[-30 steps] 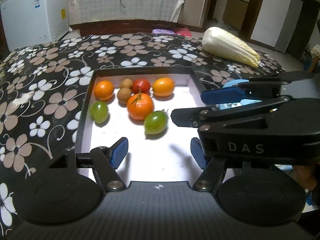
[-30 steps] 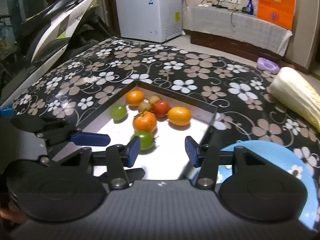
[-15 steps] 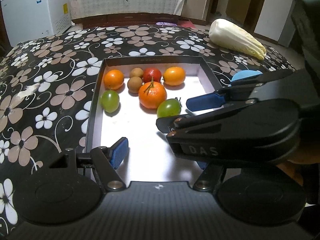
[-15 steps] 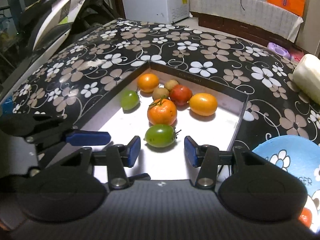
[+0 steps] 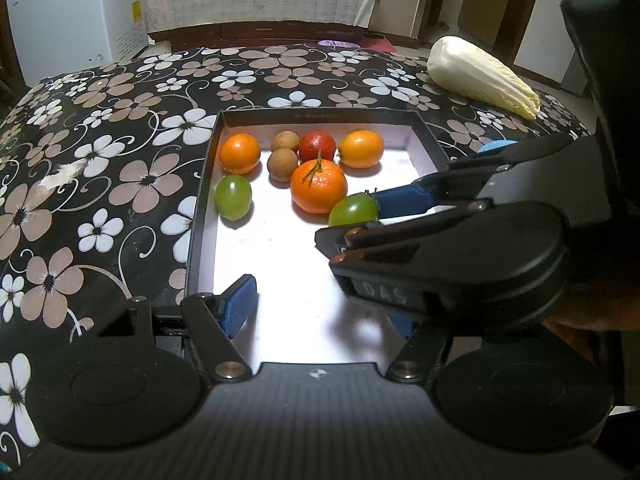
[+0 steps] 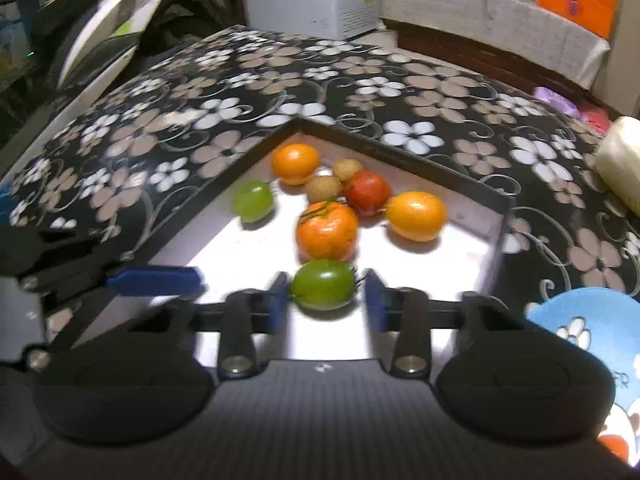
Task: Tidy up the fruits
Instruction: 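Grasp the green tomato in the tray with the right tool and lift it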
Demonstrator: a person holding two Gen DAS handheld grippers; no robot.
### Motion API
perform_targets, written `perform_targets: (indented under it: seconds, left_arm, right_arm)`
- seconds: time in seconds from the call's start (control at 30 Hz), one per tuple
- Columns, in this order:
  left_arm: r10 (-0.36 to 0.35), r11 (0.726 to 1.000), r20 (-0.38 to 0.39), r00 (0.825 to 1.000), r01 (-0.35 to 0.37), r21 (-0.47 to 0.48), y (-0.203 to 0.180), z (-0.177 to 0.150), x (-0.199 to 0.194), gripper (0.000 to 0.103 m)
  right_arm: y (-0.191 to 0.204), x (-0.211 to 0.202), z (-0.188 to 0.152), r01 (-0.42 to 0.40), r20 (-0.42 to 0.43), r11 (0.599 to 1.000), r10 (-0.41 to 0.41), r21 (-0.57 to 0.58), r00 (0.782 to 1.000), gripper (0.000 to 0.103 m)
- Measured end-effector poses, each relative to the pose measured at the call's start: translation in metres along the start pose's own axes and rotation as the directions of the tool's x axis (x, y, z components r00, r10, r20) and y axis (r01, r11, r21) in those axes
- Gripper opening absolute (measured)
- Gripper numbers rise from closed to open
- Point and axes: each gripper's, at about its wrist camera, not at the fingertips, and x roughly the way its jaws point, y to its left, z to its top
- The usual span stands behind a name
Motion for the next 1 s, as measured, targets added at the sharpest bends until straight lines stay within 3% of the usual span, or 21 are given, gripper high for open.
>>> perform_targets:
  seconds: [0.23, 0.63, 1.0]
  left_arm:
    - [-0.003, 1.0, 0.005, 1.0, 0.003, -0.003, -0.002, 0.001, 0.0, 0.074]
    - [-0.001, 1.0, 0.012, 1.0, 0.002, -0.009, -0.013, 0.019, 0.011, 0.074]
    - [0.03, 0.998, 0.008, 1.0, -0.03, -0.051, -0.014, 0.043, 0.035, 0.073]
  right_arm:
    - [-0.001, -0.005, 0.0, 0.012, 0.018, 1.0, -0.012, 0.0, 1.0, 0.038]
    - [-0.037, -0.055, -0.001, 0.015, 0.136, 0.99, -0.035, 0.141, 0.99, 0.038]
    - [-0.046, -0.069, -0.007, 0.003, 0.156, 0.988, -0.027, 0.154, 0.987, 0.038]
